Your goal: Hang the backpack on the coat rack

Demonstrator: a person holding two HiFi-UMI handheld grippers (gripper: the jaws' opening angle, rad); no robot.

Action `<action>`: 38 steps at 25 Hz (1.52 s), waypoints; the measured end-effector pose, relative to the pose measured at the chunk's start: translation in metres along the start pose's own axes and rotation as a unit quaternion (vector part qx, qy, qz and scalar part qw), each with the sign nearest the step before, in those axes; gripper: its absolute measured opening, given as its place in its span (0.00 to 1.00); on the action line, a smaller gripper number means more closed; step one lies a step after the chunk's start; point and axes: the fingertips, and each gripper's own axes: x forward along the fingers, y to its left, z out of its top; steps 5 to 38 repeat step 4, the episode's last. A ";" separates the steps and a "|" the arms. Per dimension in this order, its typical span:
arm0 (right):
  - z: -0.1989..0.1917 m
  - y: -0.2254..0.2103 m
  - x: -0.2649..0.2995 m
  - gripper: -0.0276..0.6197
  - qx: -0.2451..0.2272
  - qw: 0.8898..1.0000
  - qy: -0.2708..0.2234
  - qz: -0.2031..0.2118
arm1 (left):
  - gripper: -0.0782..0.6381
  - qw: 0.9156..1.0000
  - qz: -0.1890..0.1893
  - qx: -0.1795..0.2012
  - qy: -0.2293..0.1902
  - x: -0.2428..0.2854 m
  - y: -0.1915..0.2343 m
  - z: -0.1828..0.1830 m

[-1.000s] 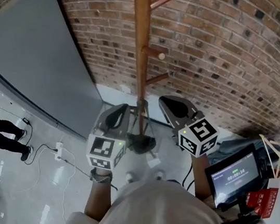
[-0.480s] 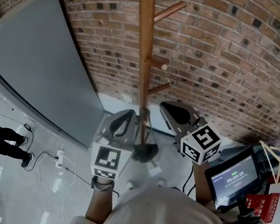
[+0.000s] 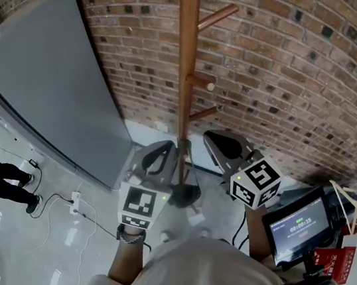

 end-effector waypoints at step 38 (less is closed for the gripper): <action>-0.002 0.001 0.000 0.04 0.000 1.000 0.001 0.002 | 0.11 1.000 -0.001 0.001 0.001 0.000 -0.002 0.000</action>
